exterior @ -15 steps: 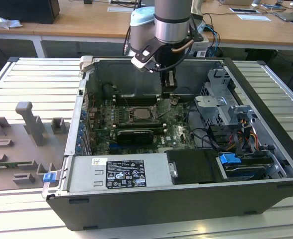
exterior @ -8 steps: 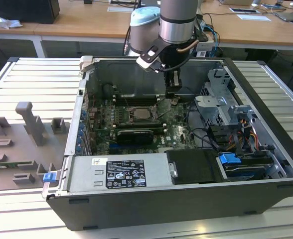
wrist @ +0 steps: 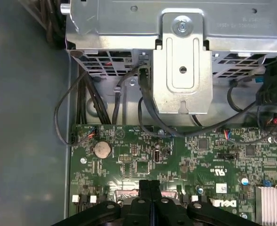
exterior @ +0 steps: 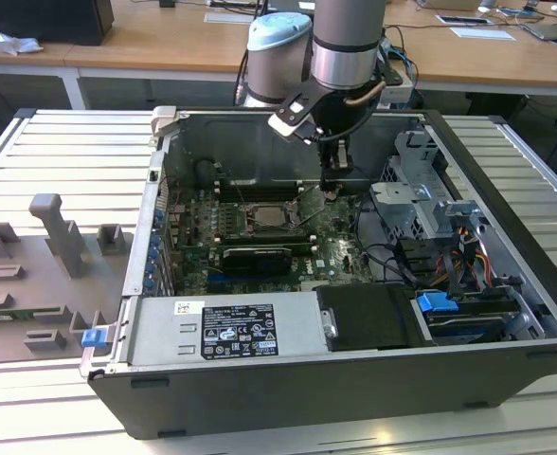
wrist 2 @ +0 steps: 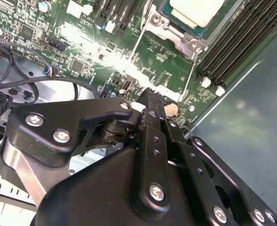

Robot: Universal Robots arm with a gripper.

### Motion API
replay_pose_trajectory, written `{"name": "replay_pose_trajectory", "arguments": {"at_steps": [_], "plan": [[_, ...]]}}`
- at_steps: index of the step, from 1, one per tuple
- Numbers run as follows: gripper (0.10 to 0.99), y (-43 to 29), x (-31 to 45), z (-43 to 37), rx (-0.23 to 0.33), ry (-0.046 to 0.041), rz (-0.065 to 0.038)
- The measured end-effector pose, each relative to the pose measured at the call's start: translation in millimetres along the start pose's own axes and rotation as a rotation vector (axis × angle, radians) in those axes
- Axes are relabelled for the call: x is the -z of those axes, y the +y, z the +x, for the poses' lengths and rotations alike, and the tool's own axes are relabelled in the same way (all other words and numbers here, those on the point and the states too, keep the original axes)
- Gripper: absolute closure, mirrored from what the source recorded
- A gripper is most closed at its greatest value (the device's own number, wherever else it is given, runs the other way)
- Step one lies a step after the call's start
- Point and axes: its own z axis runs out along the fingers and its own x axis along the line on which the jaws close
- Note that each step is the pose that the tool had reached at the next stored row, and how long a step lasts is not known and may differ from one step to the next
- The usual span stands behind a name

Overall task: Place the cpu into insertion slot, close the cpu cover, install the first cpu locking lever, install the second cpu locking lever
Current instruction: 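Close the cpu cover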

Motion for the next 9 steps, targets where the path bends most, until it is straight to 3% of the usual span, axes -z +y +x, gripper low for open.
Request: {"name": "replay_pose_trajectory", "arguments": {"at_steps": [1,9], "plan": [[0.98,3.5,-1.5,0.4,0.0,0.0,0.0],[0.98,11.7,-9.0,0.6,0.0,0.0,0.003]]}}
